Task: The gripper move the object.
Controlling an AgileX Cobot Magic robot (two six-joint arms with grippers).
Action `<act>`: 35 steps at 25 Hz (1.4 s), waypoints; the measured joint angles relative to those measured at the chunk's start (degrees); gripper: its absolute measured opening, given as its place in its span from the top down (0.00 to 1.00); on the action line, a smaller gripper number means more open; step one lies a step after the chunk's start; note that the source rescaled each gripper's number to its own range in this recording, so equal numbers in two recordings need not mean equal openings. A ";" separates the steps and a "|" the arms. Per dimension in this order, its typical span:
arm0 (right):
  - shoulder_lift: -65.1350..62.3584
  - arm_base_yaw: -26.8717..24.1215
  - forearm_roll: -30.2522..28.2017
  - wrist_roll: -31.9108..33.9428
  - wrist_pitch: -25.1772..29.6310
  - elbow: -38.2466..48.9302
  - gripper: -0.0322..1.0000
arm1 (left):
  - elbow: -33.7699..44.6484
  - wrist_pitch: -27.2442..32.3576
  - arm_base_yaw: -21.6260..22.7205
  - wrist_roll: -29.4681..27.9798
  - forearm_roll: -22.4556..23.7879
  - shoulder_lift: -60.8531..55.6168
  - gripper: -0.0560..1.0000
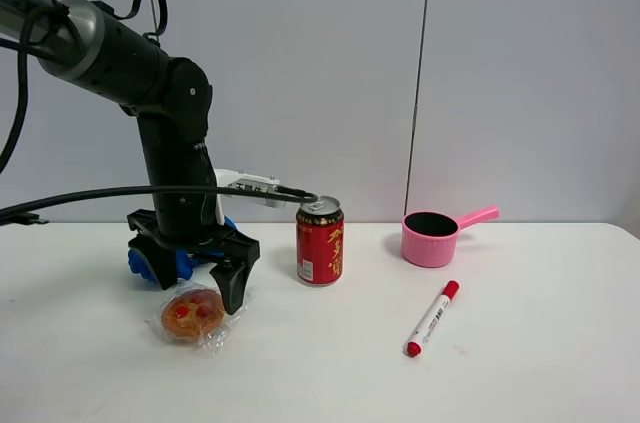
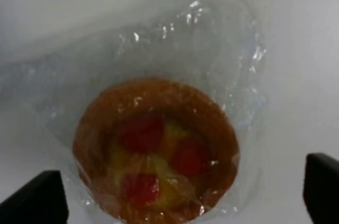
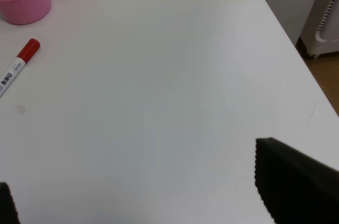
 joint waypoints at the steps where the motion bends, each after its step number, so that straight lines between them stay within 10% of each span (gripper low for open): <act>1: 0.00 0.00 0.00 0.00 0.00 0.00 0.00 | 0.00 -0.16 0.00 0.00 0.08 0.24 0.03; 23: 0.00 0.00 0.00 0.00 0.00 0.00 0.00 | -0.06 -3.49 0.00 -0.07 0.71 5.03 0.02; 32: 0.00 0.00 0.00 0.00 0.00 0.00 0.00 | -0.06 -2.81 0.00 -0.07 1.12 5.03 0.77; 35: 0.00 0.00 0.00 0.00 0.00 0.00 0.00 | -0.06 -2.05 0.00 -0.07 1.12 4.89 0.83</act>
